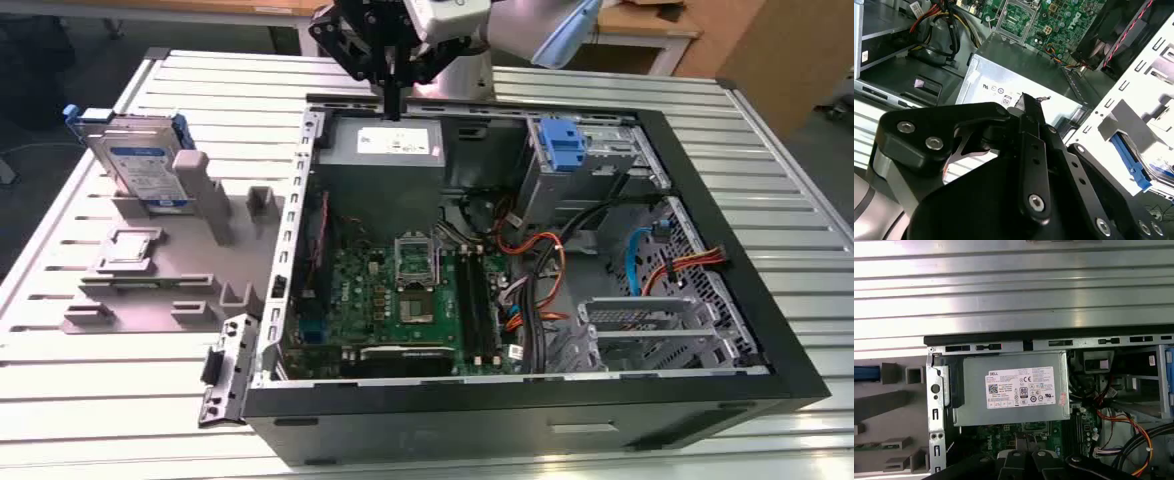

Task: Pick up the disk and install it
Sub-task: 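Reach for the disk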

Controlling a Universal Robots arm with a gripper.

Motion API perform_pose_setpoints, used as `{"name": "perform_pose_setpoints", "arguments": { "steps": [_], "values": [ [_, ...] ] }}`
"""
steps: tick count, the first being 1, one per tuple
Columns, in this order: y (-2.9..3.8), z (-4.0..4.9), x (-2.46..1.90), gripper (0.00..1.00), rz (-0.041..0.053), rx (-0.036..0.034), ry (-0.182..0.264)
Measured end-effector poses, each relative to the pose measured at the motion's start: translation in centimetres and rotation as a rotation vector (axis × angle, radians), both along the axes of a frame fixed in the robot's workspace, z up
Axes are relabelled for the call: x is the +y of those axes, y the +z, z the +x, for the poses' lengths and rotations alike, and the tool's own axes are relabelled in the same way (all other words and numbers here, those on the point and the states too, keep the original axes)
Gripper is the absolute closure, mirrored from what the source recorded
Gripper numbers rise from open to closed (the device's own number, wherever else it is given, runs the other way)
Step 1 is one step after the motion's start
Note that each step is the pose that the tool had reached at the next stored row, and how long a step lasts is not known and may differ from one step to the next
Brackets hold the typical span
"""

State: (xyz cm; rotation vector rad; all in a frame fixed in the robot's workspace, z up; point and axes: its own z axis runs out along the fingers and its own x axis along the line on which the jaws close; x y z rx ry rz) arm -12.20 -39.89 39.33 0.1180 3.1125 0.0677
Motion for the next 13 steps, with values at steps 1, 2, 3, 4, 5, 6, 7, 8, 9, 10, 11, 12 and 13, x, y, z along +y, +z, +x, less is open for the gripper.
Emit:
{"name": "perform_pose_setpoints", "arguments": {
  "steps": [1, 2, 3, 4, 5, 6, 7, 8, 9, 10, 11, 12, 13],
  "values": [
    [0.0, 0.0, 0.0, 0.9, 0.0, 0.0, 0.0],
    [0.0, 0.0, 0.0, 0.9, 0.0, 0.0, 0.0],
    [0.0, 0.0, 0.0, 0.9, 0.0, 0.0, 0.0],
    [0.0, 0.0, 0.0, 0.9, 0.0, 0.0, 0.0],
    [0.0, 0.0, 0.0, 0.9, 0.0, 0.0, 0.0],
    [0.0, 0.0, 0.0, 0.9, 0.0, 0.0, 0.0],
    [0.0, 0.0, 0.0, 0.9, 0.0, 0.0, 0.0],
    [0.0, -0.03, 0.0, 0.9, 0.0, 0.0, 0.0],
    [0.0, -0.09, 0.0, 0.9, 0.0, 0.0, 0.0],
    [0.0, -0.15, 0.0, 0.9, 0.0, 0.0, 0.0],
    [-0.01, -0.22, 0.0, 0.9, 0.0001, -0.0001, 0.0],
    [-0.01, -0.3, 0.0, 0.9, 0.0, -0.0001, 0.0],
    [-0.01, -0.38, 0.0, 0.9, 0.0001, -0.0001, 0.0]
  ]
}}
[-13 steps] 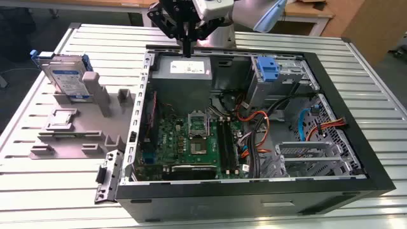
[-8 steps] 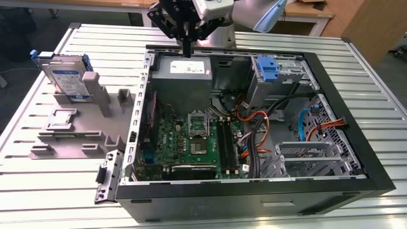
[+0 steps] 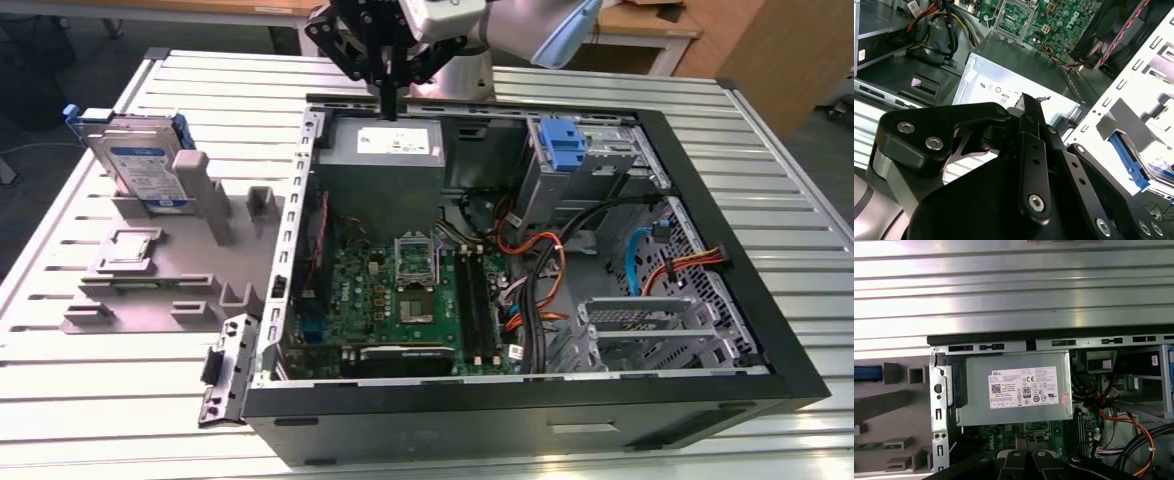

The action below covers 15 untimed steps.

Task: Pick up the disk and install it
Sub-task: 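Reach for the disk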

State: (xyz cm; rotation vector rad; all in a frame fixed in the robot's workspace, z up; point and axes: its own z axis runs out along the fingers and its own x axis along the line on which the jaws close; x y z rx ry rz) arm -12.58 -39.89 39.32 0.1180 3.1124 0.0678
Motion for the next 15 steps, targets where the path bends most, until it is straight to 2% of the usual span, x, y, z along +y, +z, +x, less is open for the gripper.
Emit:
{"name": "perform_pose_setpoints", "arguments": {
  "steps": [15],
  "values": [
    [-0.12, -2.0, 0.02, 0.9, 0.0, 0.0, 0.0]
  ]
}}
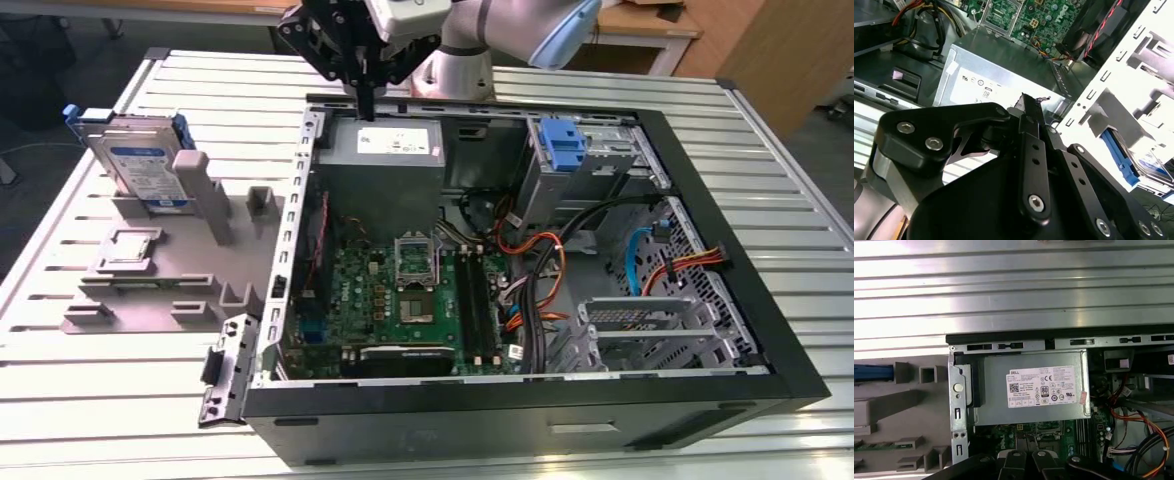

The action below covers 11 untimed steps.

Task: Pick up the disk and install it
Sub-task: 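Reach for the disk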

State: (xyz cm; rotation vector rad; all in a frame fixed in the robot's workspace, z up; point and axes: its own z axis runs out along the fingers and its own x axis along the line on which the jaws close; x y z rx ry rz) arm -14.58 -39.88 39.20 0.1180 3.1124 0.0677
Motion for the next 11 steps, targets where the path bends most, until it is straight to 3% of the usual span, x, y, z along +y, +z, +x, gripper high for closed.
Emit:
{"name": "perform_pose_setpoints", "arguments": {
  "steps": [6, 11],
  "values": [
    [-0.06, -0.15, 0.09, 0.9, 0.0, 0.0, 0.0],
    [-0.12, -0.27, 0.46, 0.9, -0.0001, 0.0001, 0.0]
  ]
}}
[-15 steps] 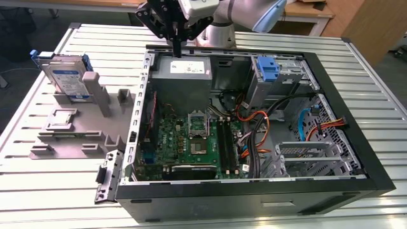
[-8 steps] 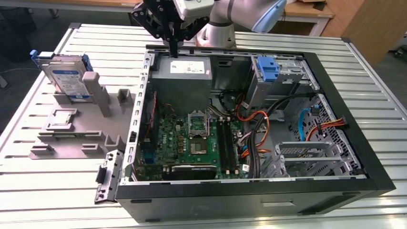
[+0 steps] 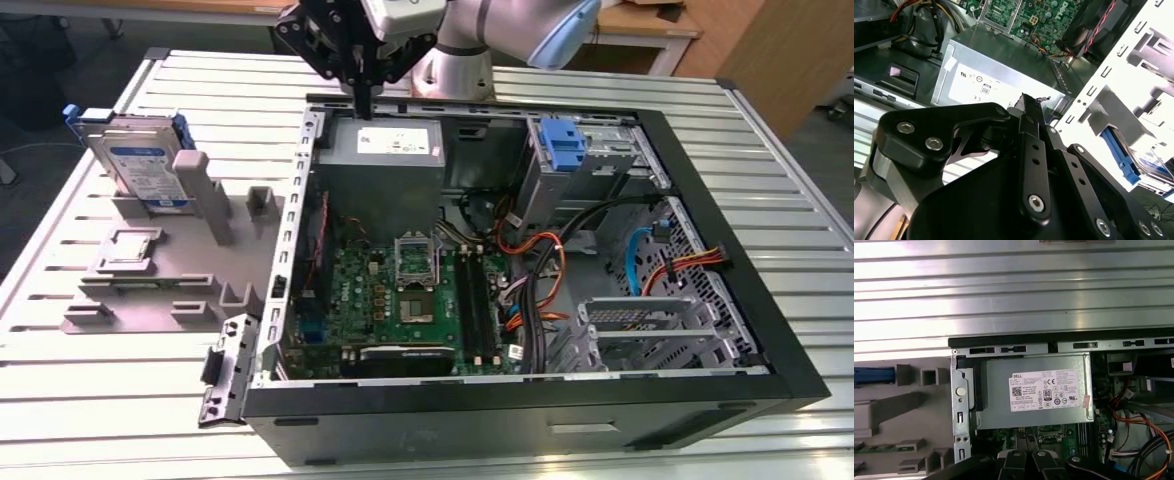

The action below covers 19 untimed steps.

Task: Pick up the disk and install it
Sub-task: 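Reach for the disk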

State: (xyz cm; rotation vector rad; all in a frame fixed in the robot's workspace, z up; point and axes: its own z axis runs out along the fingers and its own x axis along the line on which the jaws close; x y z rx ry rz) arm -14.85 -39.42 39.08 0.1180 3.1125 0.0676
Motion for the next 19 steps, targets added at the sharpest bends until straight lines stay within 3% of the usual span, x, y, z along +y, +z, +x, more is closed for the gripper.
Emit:
{"name": "perform_pose_setpoints", "arguments": {
  "steps": [6, 19],
  "values": [
    [-0.07, -0.87, 0.14, 0.9, -0.0001, 0.0, 0.0],
    [-0.12, -1.38, 0.29, 0.9, -0.0001, 0.0001, 0.0]
  ]
}}
